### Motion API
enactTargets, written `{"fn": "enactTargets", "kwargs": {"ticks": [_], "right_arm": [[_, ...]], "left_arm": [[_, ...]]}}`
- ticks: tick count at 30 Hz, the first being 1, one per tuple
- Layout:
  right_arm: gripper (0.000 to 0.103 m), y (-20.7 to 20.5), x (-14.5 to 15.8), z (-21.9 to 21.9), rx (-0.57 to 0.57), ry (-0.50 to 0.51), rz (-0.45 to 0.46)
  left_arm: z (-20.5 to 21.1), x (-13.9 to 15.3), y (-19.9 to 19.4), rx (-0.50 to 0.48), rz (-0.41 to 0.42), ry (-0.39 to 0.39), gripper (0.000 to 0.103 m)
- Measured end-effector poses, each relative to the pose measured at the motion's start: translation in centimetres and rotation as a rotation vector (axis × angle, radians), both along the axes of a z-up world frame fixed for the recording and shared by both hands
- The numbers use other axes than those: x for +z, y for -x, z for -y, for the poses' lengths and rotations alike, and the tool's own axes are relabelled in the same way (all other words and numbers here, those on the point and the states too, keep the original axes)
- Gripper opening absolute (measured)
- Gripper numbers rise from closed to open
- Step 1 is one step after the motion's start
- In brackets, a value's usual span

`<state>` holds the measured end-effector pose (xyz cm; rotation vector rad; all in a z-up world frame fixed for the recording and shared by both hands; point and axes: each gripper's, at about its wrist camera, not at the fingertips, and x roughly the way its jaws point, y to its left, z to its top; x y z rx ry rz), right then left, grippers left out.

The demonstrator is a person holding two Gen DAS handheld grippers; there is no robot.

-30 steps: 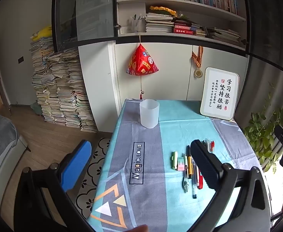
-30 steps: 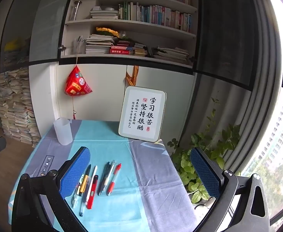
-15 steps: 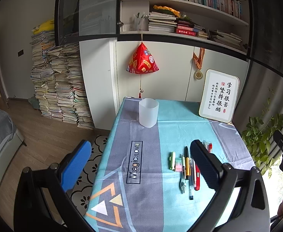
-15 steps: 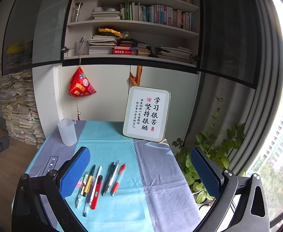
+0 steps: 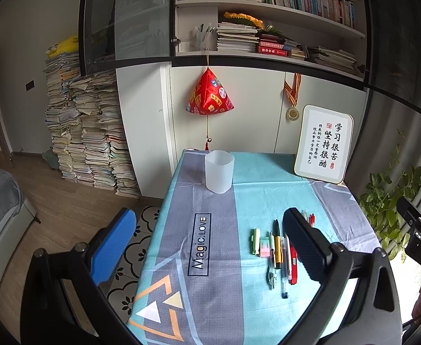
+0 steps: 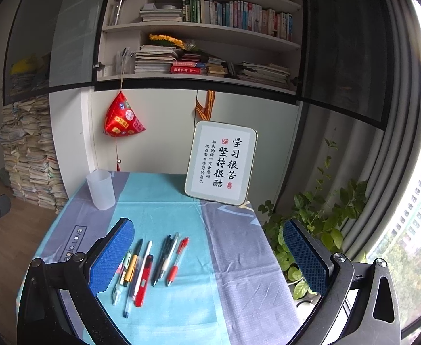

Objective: Organize stationery

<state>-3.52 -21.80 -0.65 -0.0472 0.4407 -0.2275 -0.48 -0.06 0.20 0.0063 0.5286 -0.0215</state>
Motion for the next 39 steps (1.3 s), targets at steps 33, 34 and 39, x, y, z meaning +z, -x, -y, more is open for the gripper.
{"fn": "enactTargets", "kwargs": {"ticks": [33, 34, 39], "right_arm": [[0.103, -3.2, -2.6, 0.7, 0.044, -0.044, -0.116], [0.103, -4.0, -3.0, 0.7, 0.048, -0.041, -0.14], [0.103, -8.9, -6.2, 1.9, 0.042, -0.067, -0.28]], "left_arm": [[1.3, -1.8, -3.0, -0.056, -0.126, 0.024, 0.102], [1.7, -2.1, -3.6, -0.072, -0.142, 0.028, 0.102], [4.1, -5.0, -8.1, -0.129, -0.281, 0.026, 0.091]]}}
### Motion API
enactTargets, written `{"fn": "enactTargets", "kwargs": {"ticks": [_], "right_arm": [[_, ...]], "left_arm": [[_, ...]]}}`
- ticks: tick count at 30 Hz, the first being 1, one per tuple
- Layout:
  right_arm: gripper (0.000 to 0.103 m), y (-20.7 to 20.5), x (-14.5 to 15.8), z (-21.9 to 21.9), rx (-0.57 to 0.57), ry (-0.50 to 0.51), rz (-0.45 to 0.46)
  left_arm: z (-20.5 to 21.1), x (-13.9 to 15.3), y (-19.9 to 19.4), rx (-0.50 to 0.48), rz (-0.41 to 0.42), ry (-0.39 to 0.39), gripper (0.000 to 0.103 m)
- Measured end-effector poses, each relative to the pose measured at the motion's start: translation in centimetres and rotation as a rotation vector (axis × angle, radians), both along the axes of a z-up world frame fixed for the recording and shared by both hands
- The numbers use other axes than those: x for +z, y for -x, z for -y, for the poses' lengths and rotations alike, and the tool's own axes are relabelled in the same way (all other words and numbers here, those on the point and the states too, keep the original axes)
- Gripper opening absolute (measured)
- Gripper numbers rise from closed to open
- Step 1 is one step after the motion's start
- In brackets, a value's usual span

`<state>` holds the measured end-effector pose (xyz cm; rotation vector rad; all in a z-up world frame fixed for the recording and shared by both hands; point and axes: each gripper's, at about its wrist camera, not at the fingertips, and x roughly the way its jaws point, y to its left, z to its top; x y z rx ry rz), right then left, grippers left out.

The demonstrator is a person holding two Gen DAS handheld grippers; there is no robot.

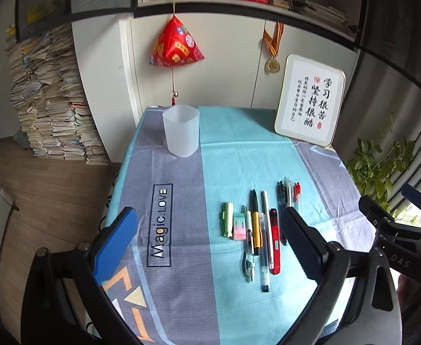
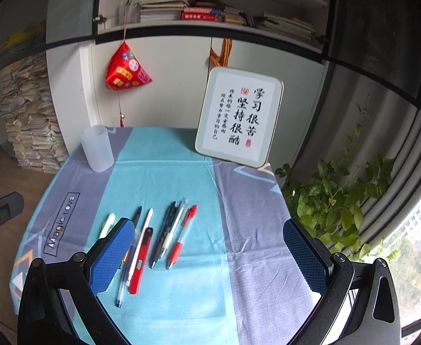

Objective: Organize stationery
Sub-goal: 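Grasp the light-green highlighter with the left tool while the right tool grasps the red pen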

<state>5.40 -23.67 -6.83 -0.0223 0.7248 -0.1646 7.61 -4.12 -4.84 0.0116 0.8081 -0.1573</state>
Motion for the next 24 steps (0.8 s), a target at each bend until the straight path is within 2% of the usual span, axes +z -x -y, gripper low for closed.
{"fn": "enactTargets", "kwargs": {"ticks": [1, 2, 5, 8, 9, 11, 13, 15, 17, 20, 23, 24], "right_arm": [[0.102, -0.9, -0.7, 0.3, -0.008, -0.005, -0.023], [0.096, -1.8, -1.5, 0.7, -0.011, -0.011, -0.051], [0.082, -4.4, -4.2, 1.7, -0.002, -0.058, -0.164], [0.081, -6.1, -6.6, 2.6, -0.006, -0.12, -0.235], [0.078, -6.6, -7.3, 2.9, -0.011, -0.147, -0.261], [0.062, -7.5, -8.5, 3.6, -0.018, -0.207, -0.31], [0.061, -8.4, -9.5, 4.3, -0.034, -0.259, -0.343], [0.061, -8.9, -9.9, 4.3, -0.048, -0.267, -0.358], [0.061, -9.4, -10.1, 4.1, -0.042, -0.263, -0.368], [0.061, -10.2, -10.2, 3.6, -0.035, -0.248, -0.385], [0.054, -10.8, -10.6, 3.8, -0.063, -0.232, -0.402], [0.052, -10.9, -10.8, 4.1, -0.074, -0.237, -0.41]], "left_arm": [[0.4, -0.8, -1.0, -0.007, -0.038, -0.003, 0.08], [0.8, -1.8, -2.0, -0.014, -0.078, -0.004, 0.076], [1.5, -4.5, -4.3, -0.013, -0.16, -0.01, 0.074], [2.1, -6.7, -5.3, -0.018, -0.207, -0.041, 0.074], [2.1, -7.3, -5.4, -0.017, -0.219, -0.05, 0.073], [2.1, -8.4, -6.0, -0.011, -0.243, -0.068, 0.068], [2.1, -9.2, -6.8, -0.02, -0.274, -0.066, 0.059], [2.3, -9.7, -8.2, -0.037, -0.303, -0.045, 0.048], [2.5, -10.0, -9.1, -0.024, -0.318, -0.044, 0.046], [3.0, -11.1, -10.2, -0.001, -0.344, -0.09, 0.046], [3.5, -12.3, -10.7, -0.014, -0.395, -0.069, 0.035], [3.5, -12.2, -10.7, -0.016, -0.377, -0.059, 0.034]]}}
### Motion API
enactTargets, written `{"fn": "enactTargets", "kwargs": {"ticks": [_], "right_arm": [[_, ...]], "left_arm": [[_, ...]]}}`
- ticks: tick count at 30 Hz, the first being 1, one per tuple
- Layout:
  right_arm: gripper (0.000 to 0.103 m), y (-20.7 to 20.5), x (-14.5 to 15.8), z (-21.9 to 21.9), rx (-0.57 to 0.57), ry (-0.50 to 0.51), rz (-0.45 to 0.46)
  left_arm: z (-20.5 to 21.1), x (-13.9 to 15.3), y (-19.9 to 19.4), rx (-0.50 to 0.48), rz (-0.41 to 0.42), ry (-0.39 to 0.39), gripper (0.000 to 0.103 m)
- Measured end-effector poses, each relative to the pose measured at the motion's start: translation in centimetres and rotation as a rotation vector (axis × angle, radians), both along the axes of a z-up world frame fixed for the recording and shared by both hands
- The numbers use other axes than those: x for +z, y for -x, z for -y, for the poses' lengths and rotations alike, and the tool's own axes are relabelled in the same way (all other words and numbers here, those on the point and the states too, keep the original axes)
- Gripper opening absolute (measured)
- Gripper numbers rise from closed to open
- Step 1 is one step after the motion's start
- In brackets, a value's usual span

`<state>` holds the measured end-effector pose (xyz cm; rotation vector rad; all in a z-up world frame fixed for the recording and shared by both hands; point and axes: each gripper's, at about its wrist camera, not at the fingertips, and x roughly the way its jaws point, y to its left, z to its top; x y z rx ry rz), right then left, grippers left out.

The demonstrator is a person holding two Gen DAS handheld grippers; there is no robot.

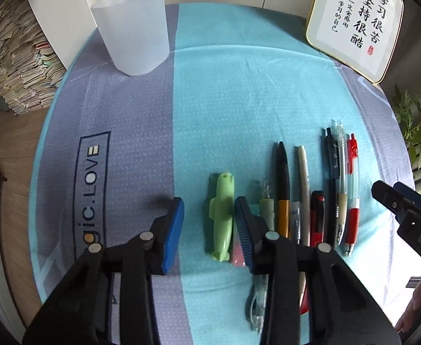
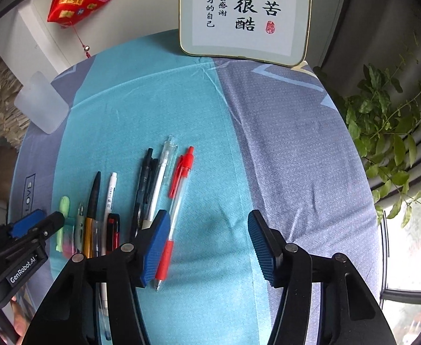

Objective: Organize stationery
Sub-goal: 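Grasp the light-green highlighter with the left tool while the right tool grasps the red pen, then lift the highlighter with the left tool while the right tool lifts the red pen toward the cup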

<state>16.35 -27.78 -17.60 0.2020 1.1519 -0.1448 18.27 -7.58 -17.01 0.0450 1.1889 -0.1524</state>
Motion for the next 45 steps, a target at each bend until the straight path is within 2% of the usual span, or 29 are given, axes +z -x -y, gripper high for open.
{"fn": "enactTargets", "kwargs": {"ticks": [5, 7, 14, 24, 31, 36, 37, 38, 43, 45], "right_arm": [[0.042, -0.4, -0.9, 0.6, -0.01, -0.022, -0.03], [0.038, -0.6, -1.3, 0.6, -0.013, -0.028, -0.041], [0.036, -1.6, -1.8, 1.6, -0.035, -0.042, -0.061], [0.037, -3.8, -0.8, 2.1, -0.017, -0.127, -0.036], [0.037, -5.5, -1.9, 1.2, -0.005, -0.134, -0.07], [0.036, -6.2, -1.8, 0.6, -0.009, -0.093, -0.068], [0.03, -6.4, -1.8, 0.4, -0.003, -0.091, -0.068], [0.02, -6.6, -1.9, 0.1, 0.004, -0.093, -0.071], [0.017, -7.3, -2.0, -0.2, -0.019, -0.065, -0.08], [0.017, -7.7, -2.1, -1.1, -0.008, -0.023, -0.087]], "left_arm": [[0.1, 0.0, -0.7, 0.006, -0.01, 0.007, 0.02], [0.3, 0.0, -0.8, 0.001, -0.016, 0.022, 0.011], [0.7, -0.2, -1.3, 0.011, 0.018, -0.014, 0.012], [0.4, -0.4, -1.7, 0.018, 0.002, 0.026, 0.011], [0.1, -0.4, -1.8, 0.007, 0.003, 0.032, 0.011], [0.2, -0.4, -1.7, 0.004, 0.005, 0.026, 0.011], [0.2, -0.4, -1.7, 0.004, 0.006, 0.026, 0.011], [0.3, -0.4, -1.7, 0.004, 0.007, 0.025, 0.011], [0.1, -0.5, -1.6, 0.009, 0.005, 0.036, 0.011], [0.1, -0.5, -1.6, 0.009, 0.007, 0.035, 0.011]]}}
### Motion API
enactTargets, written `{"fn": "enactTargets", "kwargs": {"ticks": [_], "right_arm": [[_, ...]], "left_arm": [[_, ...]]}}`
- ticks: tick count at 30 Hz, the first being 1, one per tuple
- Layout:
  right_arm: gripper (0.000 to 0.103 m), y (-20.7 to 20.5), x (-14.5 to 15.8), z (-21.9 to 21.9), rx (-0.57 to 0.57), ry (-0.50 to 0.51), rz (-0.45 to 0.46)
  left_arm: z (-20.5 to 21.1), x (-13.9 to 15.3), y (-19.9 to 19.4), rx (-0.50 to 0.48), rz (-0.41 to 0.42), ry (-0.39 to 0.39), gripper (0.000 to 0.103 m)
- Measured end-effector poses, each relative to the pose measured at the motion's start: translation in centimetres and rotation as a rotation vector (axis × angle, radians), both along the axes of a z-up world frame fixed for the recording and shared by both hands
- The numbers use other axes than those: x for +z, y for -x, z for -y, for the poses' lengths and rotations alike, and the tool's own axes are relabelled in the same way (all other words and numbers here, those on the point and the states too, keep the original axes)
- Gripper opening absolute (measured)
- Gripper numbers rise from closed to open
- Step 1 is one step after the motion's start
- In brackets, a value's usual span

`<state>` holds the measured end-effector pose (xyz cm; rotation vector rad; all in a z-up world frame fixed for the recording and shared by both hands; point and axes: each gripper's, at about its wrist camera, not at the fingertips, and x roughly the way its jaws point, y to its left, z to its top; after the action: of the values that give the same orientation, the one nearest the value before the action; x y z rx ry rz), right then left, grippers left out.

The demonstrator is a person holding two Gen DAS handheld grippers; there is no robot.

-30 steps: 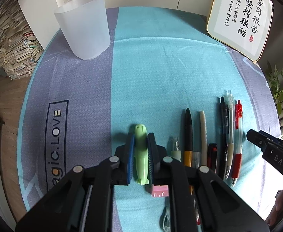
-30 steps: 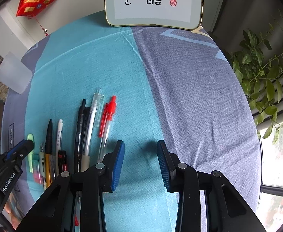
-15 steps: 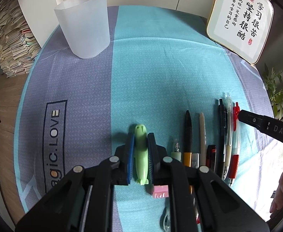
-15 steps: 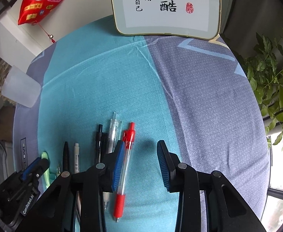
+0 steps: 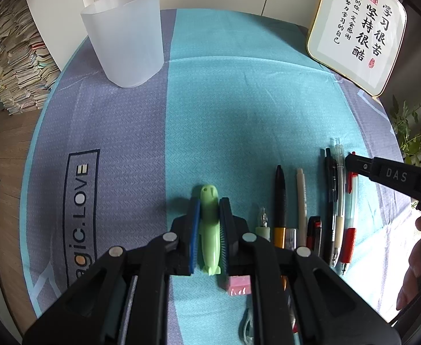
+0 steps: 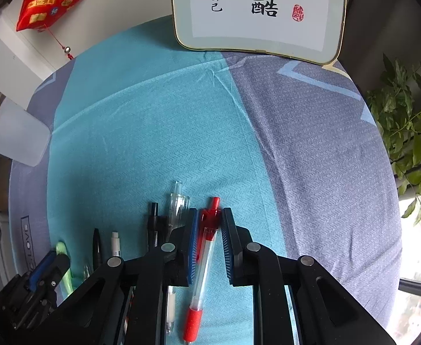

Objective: Organize stationery
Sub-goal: 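Lift the highlighter with the left tool while the right tool lifts the red pen toward the cup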

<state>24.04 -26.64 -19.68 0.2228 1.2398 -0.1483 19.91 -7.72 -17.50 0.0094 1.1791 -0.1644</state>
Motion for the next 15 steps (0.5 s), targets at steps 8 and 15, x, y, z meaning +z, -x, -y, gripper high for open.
{"fn": "enactTargets", "kwargs": {"ticks": [8, 15], "right_arm": [[0.015, 1.2, 0.5, 0.1, -0.008, -0.076, 0.086], [0.015, 2.6, 4.3, -0.2, 0.018, -0.059, 0.192]], "left_arm": [[-0.9, 0.5, 0.1, 0.016, 0.004, 0.0, 0.011], [-2.2, 3.3, 0.4, 0.027, 0.061, 0.031, 0.011]]}}
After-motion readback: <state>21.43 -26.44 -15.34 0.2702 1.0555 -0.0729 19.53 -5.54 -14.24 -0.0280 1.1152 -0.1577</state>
